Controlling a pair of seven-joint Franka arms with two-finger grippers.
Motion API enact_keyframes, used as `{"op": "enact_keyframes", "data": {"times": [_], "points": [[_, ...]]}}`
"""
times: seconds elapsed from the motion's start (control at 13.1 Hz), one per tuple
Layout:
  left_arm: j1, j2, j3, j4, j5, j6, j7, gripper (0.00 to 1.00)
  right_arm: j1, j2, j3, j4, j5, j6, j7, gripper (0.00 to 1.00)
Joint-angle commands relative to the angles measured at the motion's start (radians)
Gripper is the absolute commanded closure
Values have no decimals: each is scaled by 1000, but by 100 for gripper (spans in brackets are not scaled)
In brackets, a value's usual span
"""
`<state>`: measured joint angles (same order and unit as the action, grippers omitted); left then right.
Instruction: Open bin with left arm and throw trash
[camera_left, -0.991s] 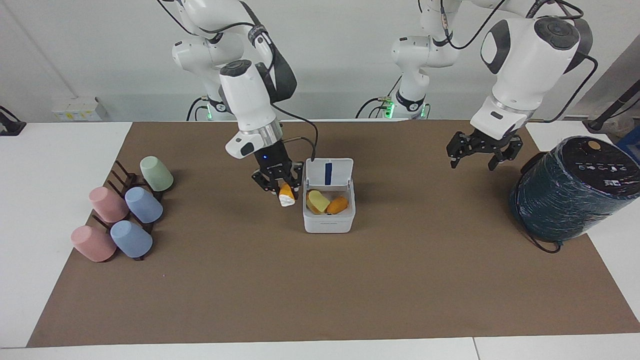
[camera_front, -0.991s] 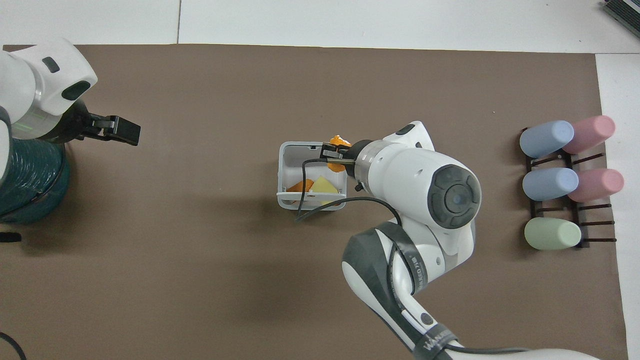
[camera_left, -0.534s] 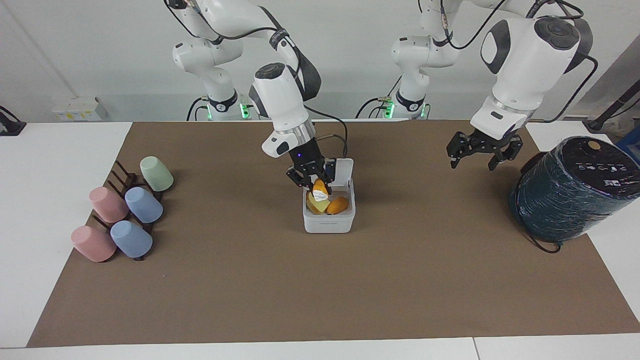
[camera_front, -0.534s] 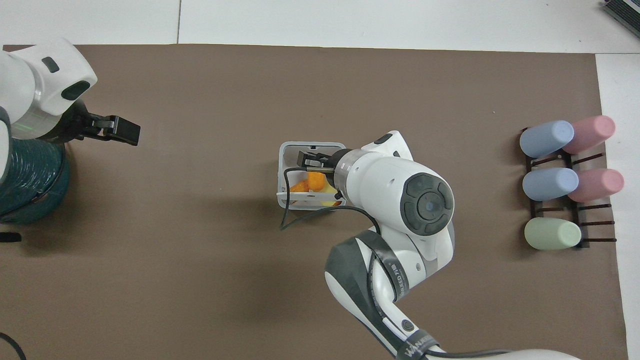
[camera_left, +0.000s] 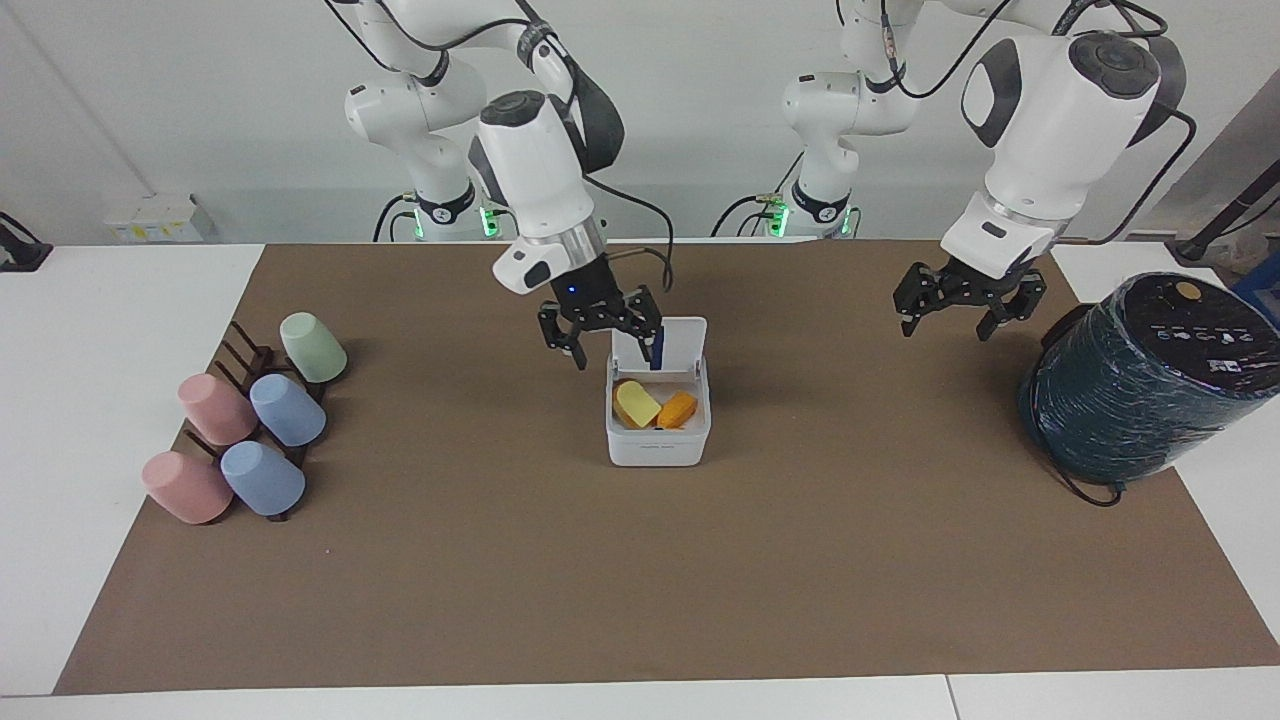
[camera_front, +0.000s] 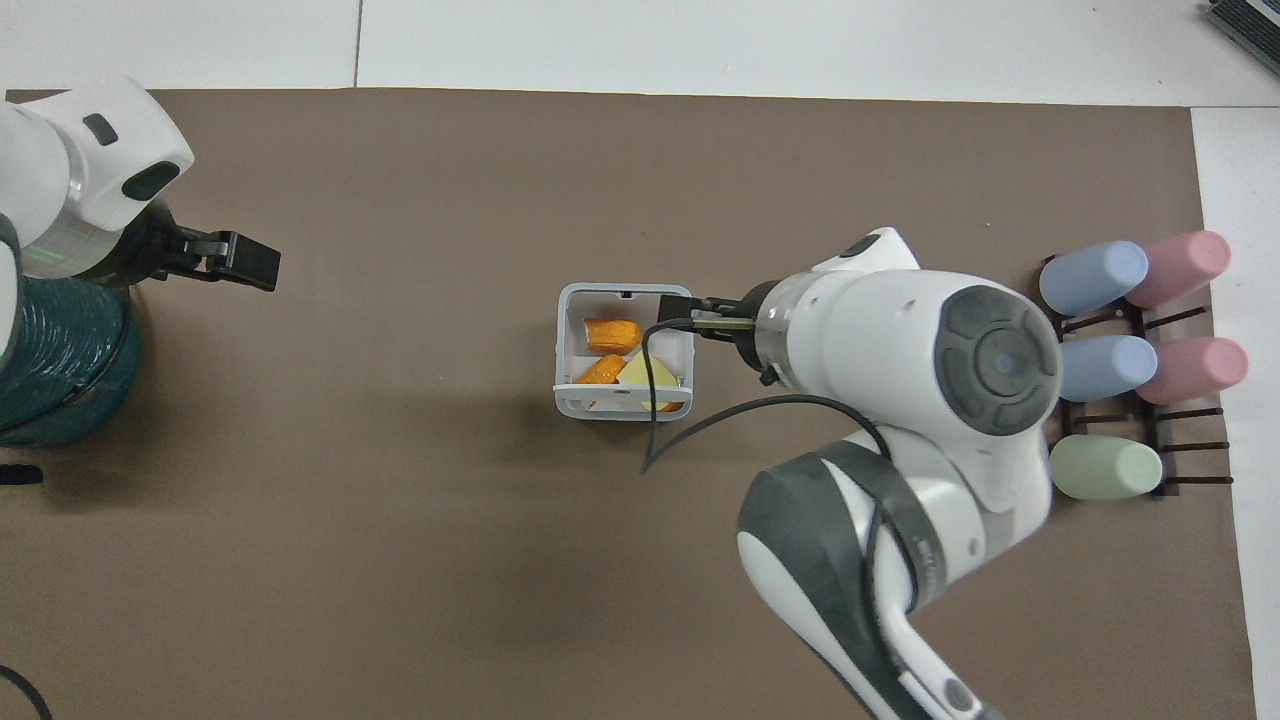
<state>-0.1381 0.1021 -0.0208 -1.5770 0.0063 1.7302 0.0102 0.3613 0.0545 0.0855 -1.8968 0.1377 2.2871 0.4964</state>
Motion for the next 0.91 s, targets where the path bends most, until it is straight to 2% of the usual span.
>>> {"op": "enact_keyframes", "data": {"times": [0.0,0.23,0.46,0.69,0.84], "points": [[2,-32,1,-34,14,5,-7,0,-112,-97,7,-25,7,-130,-129,0],[2,-32,-1,-34,14,5,-7,0,-209,-114,-1,14,-10,-242,-176,0],[2,-32,1,-34,14,5,-7,0,-277,-90,2,160,-119,-468,-179,0],[2,-32,1,-34,14,5,-7,0,-312,-87,0,208,-193,-567,-185,0],[2,-32,1,-34,14,5,-7,0,-341,-82,0,260,-193,-641,-212,0]]}}
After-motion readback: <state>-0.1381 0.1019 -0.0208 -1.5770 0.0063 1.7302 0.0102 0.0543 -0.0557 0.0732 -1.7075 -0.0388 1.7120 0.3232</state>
